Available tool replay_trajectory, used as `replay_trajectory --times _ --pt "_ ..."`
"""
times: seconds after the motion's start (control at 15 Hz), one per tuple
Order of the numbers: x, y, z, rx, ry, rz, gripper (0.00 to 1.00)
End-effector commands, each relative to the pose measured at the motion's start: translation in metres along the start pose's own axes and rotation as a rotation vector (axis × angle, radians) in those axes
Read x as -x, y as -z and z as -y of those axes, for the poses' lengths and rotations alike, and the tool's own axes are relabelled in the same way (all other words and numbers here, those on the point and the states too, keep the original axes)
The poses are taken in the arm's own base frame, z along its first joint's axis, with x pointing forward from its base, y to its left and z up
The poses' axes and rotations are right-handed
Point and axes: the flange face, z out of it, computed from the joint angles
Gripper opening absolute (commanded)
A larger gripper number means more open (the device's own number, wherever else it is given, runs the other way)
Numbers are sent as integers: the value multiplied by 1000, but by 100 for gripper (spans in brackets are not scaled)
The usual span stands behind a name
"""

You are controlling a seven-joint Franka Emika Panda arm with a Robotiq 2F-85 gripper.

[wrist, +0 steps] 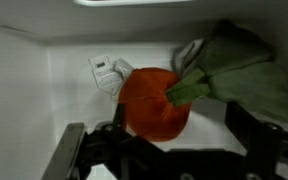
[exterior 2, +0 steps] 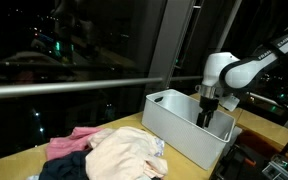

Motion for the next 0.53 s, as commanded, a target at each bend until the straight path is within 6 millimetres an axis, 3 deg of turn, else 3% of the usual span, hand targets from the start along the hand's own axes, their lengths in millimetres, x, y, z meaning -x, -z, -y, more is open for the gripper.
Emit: replay_trajectory --times 0.0,0.4,0.47 --pt "-1 -18 2 -21 13 -4 100" --pt "-1 -49 5 -28 25 4 100" --pt "-2 -53 4 -33 26 8 76"
